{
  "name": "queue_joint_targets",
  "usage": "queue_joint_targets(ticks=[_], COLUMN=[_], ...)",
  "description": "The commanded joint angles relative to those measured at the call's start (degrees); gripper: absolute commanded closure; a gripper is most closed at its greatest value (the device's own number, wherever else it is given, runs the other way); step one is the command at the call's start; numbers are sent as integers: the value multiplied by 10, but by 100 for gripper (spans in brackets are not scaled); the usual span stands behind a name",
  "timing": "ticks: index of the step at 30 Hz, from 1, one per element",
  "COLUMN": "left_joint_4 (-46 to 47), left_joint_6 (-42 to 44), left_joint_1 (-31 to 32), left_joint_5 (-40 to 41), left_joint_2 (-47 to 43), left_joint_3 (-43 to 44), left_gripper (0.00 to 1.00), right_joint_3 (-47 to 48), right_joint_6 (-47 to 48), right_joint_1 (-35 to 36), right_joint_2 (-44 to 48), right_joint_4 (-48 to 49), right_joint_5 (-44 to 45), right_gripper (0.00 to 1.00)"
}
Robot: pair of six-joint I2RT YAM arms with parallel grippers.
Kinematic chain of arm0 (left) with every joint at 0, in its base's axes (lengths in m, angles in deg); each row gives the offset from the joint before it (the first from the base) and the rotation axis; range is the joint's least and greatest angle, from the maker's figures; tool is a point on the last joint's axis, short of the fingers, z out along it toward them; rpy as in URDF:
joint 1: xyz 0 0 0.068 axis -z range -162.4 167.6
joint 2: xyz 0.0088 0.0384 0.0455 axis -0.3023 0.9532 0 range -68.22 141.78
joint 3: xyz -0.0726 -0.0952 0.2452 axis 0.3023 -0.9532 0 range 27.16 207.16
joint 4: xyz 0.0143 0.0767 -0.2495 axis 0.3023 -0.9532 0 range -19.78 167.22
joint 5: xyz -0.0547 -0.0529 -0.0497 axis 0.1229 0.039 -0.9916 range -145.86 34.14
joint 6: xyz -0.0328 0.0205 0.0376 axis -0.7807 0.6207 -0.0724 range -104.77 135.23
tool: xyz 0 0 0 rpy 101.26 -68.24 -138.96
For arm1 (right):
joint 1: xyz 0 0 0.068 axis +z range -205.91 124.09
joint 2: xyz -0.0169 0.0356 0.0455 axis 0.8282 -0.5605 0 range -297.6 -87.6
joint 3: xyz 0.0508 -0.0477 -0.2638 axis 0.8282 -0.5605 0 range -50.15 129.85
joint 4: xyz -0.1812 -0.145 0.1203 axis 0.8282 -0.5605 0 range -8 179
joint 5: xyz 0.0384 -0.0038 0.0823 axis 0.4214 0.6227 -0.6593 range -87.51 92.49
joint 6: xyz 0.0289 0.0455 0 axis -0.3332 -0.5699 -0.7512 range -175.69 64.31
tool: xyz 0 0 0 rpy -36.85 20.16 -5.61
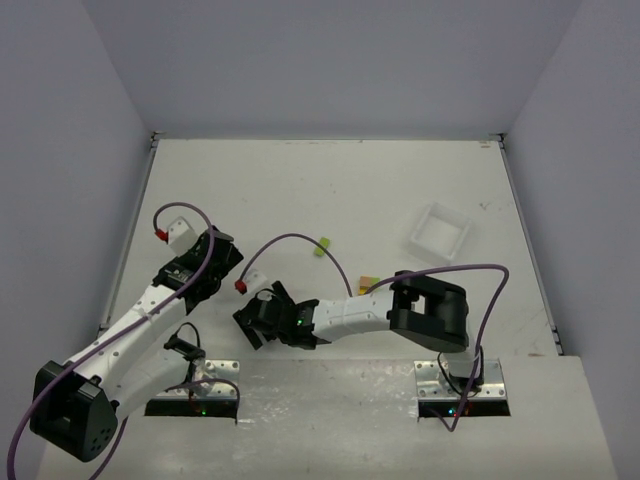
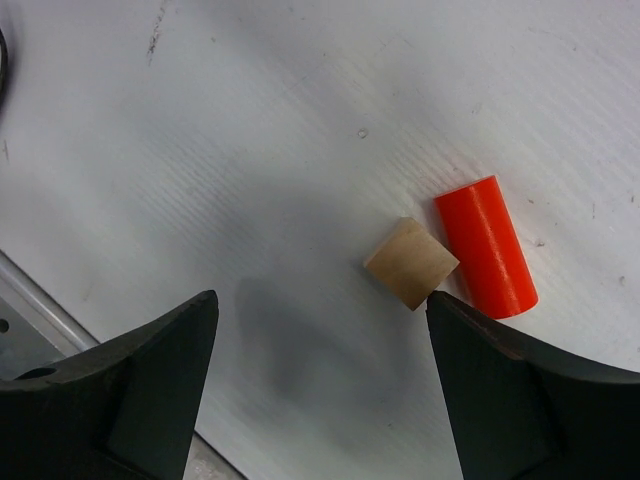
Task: Build the wood block tower
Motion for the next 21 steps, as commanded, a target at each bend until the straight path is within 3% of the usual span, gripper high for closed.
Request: queue_joint_targets(ticks=[1,9,14,21], left_joint_4=[13,32,34,47], left_joint_6=[2,10,14,22], left_joint_1=[-7,-7,-7,-7], left_joint_5=[5,-12,-12,-21], left_joint_2=[-10,-1,-7,-24], left_joint_3=[1,-6,-9,-20], left_gripper=[0,0,0,0], right_joint_3=[27,40,49,52], right_joint_6=[-9,-29,-31,-33], right_joint_1=[0,-2,-3,-3], right_joint_2=[-9,-27,-35,-38], right_joint_4=[2,-3,-3,-4], right_joint_5=[45,70,81,101], right_gripper=[19,26,41,54])
